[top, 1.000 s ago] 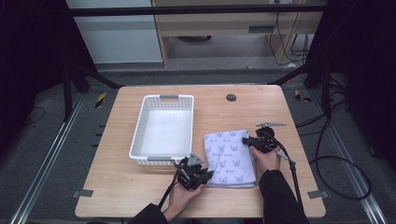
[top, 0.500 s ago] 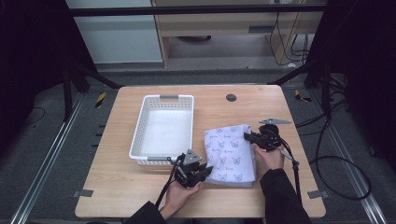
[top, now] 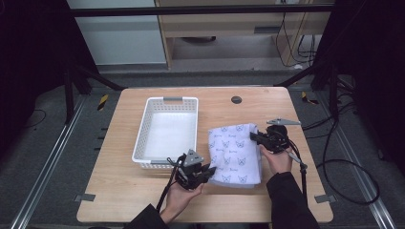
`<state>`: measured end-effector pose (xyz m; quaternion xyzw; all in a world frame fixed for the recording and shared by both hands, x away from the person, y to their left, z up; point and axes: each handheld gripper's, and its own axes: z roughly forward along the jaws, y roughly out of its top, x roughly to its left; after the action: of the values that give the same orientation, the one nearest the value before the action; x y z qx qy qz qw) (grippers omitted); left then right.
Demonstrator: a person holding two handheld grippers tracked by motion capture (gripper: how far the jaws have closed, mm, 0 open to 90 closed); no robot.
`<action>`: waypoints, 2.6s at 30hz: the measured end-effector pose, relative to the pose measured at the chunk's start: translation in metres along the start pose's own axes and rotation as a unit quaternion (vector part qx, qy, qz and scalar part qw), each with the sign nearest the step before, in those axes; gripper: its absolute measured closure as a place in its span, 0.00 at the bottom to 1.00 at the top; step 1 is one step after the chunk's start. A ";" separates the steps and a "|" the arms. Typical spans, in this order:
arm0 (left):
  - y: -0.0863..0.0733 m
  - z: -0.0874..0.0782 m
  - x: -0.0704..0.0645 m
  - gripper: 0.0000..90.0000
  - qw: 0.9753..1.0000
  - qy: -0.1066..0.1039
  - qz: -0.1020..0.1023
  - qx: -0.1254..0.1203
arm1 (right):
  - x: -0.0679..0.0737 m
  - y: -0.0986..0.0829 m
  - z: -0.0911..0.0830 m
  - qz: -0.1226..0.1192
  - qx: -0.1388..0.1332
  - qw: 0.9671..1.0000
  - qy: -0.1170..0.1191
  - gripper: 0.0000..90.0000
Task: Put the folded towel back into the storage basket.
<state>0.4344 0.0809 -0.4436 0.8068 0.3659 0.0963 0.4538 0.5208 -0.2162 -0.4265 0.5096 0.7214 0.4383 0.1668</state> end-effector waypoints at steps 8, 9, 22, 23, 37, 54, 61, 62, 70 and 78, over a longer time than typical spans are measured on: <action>0.007 -0.010 0.000 0.86 1.000 0.000 0.000 -0.011 | 0.006 0.007 -0.011 -0.002 -0.021 1.000 0.000 0.86; 0.007 -0.010 0.000 0.86 1.000 0.000 0.000 -0.011 | 0.007 0.008 -0.012 -0.004 -0.023 1.000 -0.001 0.86; 0.017 -0.025 0.000 0.86 0.999 0.000 0.003 -0.034 | 0.021 0.022 -0.025 -0.026 -0.052 0.998 -0.010 0.86; 0.018 -0.026 0.000 0.86 0.999 0.000 0.003 -0.036 | 0.022 0.023 -0.026 -0.027 -0.054 0.998 -0.011 0.86; 0.031 -0.039 0.005 0.86 0.998 0.009 0.017 -0.052 | 0.032 0.036 -0.033 -0.033 -0.074 0.997 -0.019 0.86; 0.042 -0.065 0.019 0.86 0.996 0.027 0.007 -0.089 | 0.058 0.061 -0.036 -0.043 -0.108 0.993 -0.028 0.86; 0.044 -0.070 0.022 0.86 0.995 0.031 0.005 -0.094 | 0.064 0.065 -0.036 -0.051 -0.114 0.992 -0.032 0.86; 0.044 -0.072 0.023 0.86 0.995 0.032 0.004 -0.097 | 0.067 0.066 -0.036 -0.052 -0.115 0.991 -0.033 0.86; 0.047 -0.080 0.026 0.86 0.994 0.035 0.004 -0.107 | 0.074 0.073 -0.038 -0.059 -0.121 0.990 -0.032 0.86; 0.047 -0.091 0.035 0.86 0.992 0.046 -0.002 -0.117 | 0.086 0.084 -0.035 -0.069 -0.130 0.989 -0.029 0.86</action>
<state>0.4388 0.1493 -0.3600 0.7421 0.3747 0.1743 0.5277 0.5096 -0.1482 -0.3222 0.4450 0.6869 0.5007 0.2820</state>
